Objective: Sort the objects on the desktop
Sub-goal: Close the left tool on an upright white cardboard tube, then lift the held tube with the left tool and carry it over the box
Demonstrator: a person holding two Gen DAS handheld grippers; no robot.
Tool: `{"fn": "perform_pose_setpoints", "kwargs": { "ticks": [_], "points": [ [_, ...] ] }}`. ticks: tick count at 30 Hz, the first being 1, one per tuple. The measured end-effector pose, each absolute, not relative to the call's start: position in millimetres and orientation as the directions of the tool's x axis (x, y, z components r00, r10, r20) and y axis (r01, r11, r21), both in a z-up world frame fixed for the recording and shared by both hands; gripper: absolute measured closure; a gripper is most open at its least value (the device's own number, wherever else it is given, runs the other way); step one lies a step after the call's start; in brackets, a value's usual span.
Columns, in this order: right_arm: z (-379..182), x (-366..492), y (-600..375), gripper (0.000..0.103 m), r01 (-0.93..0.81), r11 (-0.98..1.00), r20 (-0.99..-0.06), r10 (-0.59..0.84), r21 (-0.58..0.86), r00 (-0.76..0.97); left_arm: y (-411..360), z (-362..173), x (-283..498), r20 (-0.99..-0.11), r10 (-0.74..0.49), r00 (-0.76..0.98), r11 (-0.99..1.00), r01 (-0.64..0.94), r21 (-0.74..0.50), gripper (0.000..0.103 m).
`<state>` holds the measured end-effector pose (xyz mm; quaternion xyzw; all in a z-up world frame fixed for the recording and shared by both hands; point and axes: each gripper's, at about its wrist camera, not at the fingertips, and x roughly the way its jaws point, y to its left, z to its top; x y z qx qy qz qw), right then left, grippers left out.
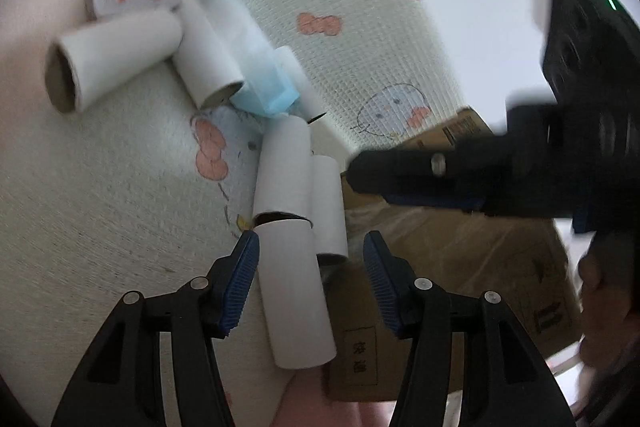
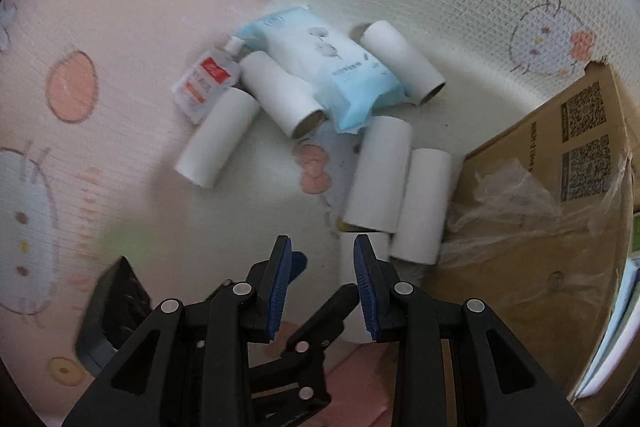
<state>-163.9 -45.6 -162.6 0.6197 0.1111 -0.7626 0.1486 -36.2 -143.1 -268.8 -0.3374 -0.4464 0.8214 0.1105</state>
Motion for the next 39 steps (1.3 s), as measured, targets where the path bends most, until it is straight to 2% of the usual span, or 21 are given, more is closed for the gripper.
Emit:
{"fn": "perform_pose_setpoints", "kwargs": {
  "ticks": [7,10,15,18,20,24,29,39],
  "points": [
    [-189.8,-170.2,-37.1,0.075,0.316,-0.948,-0.988,-0.021,-0.029,-0.153,-147.7,-300.7,-44.3,-0.438,0.537,-0.721,-0.423,0.218,-0.879,0.045],
    [-194.3,-172.7,-34.6,0.075,0.298,-0.954,-0.988,-0.012,-0.034,-0.151,-141.6,-304.1,-50.6,-0.443,0.561,-0.699,-0.428,0.213,-0.879,0.045],
    [-201.0,-175.5,-32.1,0.075,0.282,-0.958,-0.988,0.01,-0.053,-0.153,-130.9,-299.4,-60.0,-0.512,0.543,-0.666,-0.512,0.221,-0.83,0.045],
    [-207.0,-176.7,-30.3,0.075,0.283,-0.956,-0.987,0.034,-0.079,-0.159,-126.0,-296.6,-62.5,-0.567,0.505,-0.651,-0.563,0.25,-0.788,0.056],
    [-211.8,-177.1,-28.9,0.075,0.282,-0.956,-0.988,0.037,-0.078,-0.148,-123.0,-295.6,-64.7,-0.572,0.508,-0.644,-0.578,0.237,-0.781,0.056],
    [-218.3,-177.9,-26.8,0.075,0.276,-0.96,-0.993,0.005,-0.038,-0.118,-127.5,-295.7,-57.0,-0.572,0.504,-0.647,-0.572,0.246,-0.782,0.057],
    [-215.4,-179.4,-22.5,0.075,0.266,-0.961,-0.988,-0.103,0.07,-0.116,-144.9,-285.7,-33.5,-0.612,0.411,-0.675,-0.626,0.279,-0.728,0.057],
    [-198.0,-167.6,-47.3,0.075,0.417,-0.894,-0.962,-0.24,0.166,-0.132,-217.6,-291.7,-2.1,-0.555,0.315,-0.77,-0.44,0.4,-0.804,0.057]
  ]
}}
